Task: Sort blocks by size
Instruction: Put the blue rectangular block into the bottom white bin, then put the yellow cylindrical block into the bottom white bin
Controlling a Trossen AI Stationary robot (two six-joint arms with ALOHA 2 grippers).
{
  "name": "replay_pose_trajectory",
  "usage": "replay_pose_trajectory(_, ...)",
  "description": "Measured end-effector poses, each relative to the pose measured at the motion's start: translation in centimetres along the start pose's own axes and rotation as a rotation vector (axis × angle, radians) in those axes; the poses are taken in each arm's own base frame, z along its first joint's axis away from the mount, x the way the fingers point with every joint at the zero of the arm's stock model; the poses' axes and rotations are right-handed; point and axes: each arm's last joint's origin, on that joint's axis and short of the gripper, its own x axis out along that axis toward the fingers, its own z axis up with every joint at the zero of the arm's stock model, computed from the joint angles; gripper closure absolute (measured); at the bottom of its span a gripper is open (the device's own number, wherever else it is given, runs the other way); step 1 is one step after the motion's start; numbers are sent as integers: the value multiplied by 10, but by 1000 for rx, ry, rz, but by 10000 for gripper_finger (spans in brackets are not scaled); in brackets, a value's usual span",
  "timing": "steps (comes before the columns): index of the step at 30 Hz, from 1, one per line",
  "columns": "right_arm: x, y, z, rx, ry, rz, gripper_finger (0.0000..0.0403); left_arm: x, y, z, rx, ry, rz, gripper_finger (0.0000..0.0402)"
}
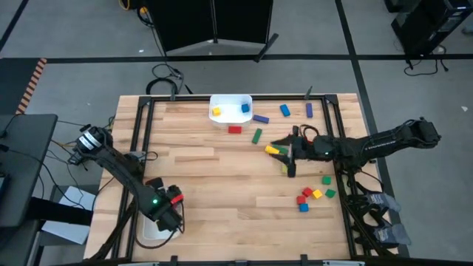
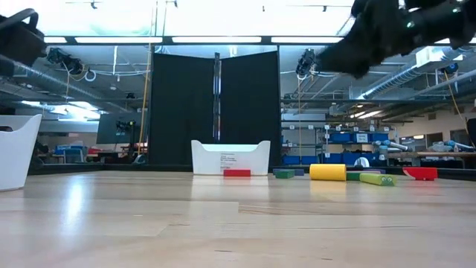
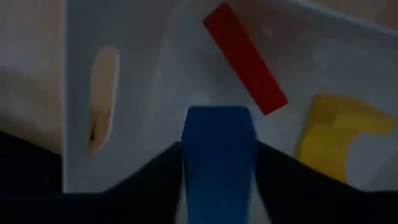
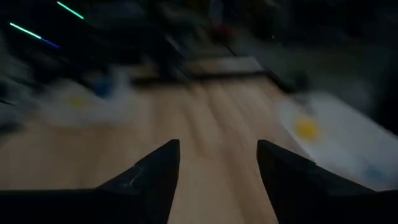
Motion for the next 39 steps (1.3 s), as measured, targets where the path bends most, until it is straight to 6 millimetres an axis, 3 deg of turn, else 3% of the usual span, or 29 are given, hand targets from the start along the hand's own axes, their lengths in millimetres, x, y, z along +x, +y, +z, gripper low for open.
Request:
replay_pose_trajectory(5, 11, -8, -9, 33, 257, -113, 146, -12, -8, 9, 23, -92, -52, 58)
replay_pose_trajectory(9, 25, -11, -24, 23, 457, -146, 123, -38, -19, 21, 72, -333, -77, 18)
replay_pose_trajectory(15, 49, -11, -49, -39, 617, -206, 122, -83, -35, 33, 157, -786, -17, 13)
replay_pose_trajectory(19, 59, -11, -61, -90, 646, -261, 127, -93, -40, 31, 185, -953, 52, 13)
replay_pose_trajectory(30, 73, -10, -83, -125, 709, -284, 138, -85, -38, 28, 92, -1039, 106, 12)
replay_pose_trajectory(39, 79, -1, -92, -168, 702, -290, 211, -85, -38, 27, 74, -1075, 128, 12)
